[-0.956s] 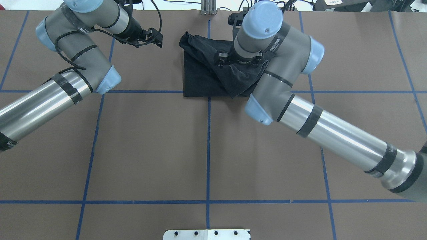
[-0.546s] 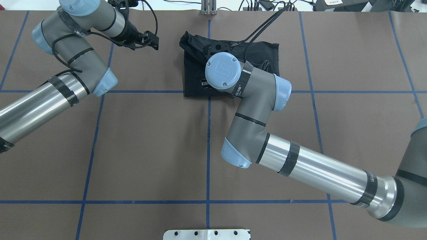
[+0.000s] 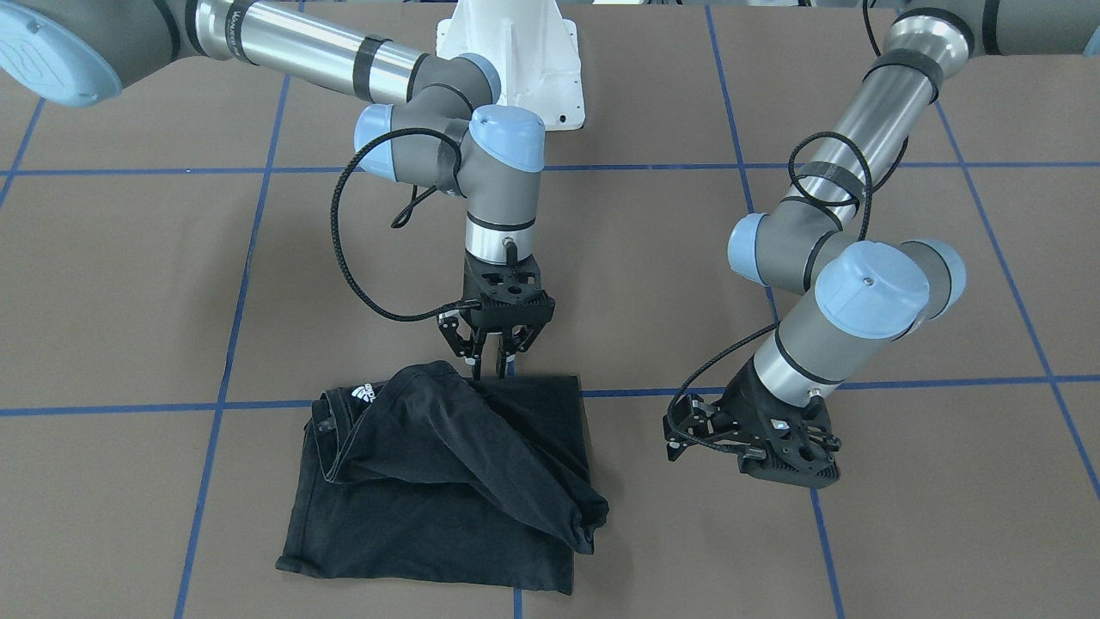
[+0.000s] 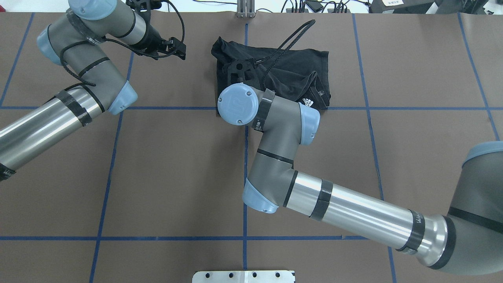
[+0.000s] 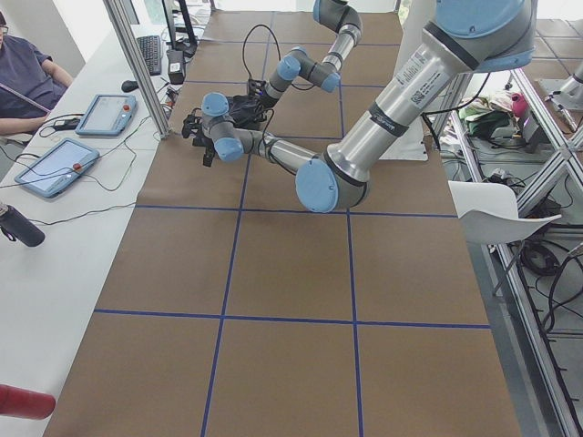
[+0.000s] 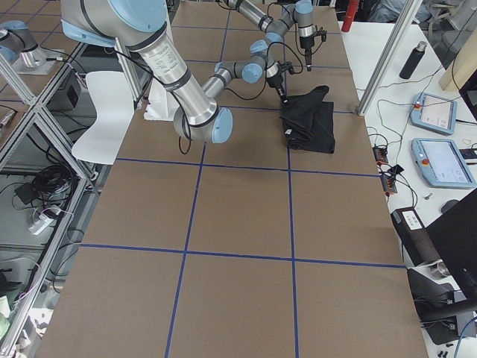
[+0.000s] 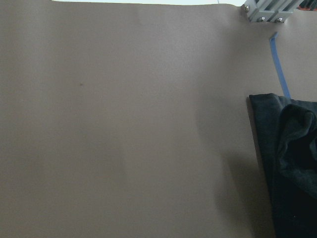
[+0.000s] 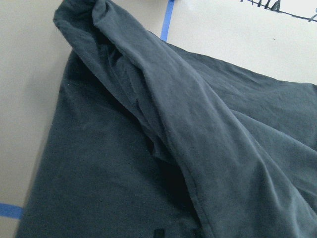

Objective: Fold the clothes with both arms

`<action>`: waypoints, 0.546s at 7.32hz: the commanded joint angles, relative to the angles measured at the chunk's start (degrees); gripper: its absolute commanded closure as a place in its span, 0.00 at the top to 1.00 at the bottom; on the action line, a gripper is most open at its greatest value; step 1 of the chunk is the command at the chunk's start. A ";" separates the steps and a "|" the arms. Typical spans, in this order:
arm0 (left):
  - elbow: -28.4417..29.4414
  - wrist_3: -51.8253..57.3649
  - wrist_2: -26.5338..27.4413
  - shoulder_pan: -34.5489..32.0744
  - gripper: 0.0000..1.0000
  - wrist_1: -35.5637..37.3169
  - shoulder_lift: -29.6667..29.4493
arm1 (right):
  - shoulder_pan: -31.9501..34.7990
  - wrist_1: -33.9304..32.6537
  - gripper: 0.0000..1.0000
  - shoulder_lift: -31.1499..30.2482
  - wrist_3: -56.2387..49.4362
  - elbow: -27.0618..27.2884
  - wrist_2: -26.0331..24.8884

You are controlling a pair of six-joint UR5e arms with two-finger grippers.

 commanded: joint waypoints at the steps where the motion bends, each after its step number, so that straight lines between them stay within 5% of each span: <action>1: -0.29 0.02 -0.09 0.00 1.00 0.00 0.04 | 0.03 0.53 0.00 5.50 4.05 -8.18 -0.40; 4: -0.47 -0.07 -0.09 -0.09 1.00 0.09 0.04 | 1.87 0.53 0.00 5.52 3.37 -10.49 -3.29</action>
